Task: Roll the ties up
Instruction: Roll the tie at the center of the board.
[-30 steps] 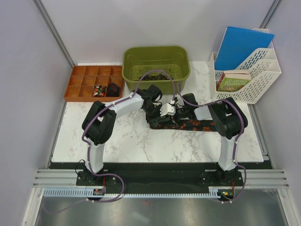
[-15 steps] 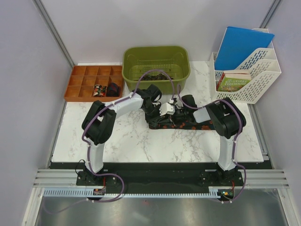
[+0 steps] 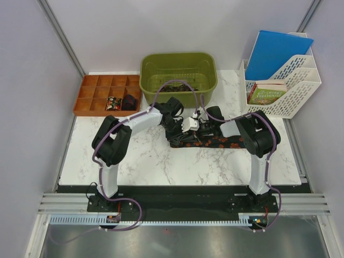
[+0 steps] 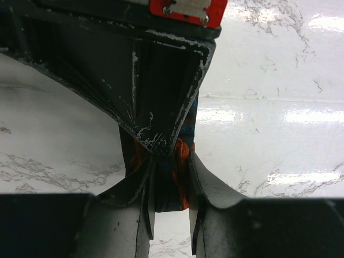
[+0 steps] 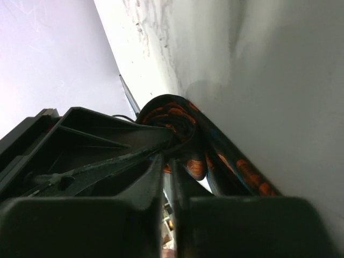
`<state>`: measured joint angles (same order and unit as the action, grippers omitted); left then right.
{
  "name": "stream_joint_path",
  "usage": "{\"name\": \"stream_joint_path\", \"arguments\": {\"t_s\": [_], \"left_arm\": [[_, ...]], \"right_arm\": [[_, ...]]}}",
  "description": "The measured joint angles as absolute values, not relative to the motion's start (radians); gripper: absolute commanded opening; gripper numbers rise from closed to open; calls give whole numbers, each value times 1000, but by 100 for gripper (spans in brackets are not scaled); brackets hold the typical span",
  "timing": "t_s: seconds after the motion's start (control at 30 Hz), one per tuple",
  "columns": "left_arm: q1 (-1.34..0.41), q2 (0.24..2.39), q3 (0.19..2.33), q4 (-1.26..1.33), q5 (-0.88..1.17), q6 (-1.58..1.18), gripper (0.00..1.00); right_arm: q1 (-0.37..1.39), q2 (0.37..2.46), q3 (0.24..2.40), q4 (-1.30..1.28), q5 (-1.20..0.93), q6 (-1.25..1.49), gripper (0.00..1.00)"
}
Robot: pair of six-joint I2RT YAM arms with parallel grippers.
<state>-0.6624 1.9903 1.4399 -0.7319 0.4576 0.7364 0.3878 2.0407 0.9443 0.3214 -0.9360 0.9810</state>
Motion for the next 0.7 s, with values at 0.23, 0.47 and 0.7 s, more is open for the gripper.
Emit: {"name": "stream_joint_path", "arguments": {"t_s": [0.23, 0.47, 0.7], "left_arm": [[-660, 1989, 1438, -728, 464, 735, 26], [-657, 1989, 1436, -726, 472, 734, 27], [-656, 1989, 1433, -724, 474, 733, 28]], "right_arm": [[384, 2041, 925, 330, -934, 1003, 37], [387, 2041, 923, 321, -926, 998, 36], [391, 2057, 933, 348, -947, 1007, 2]]}}
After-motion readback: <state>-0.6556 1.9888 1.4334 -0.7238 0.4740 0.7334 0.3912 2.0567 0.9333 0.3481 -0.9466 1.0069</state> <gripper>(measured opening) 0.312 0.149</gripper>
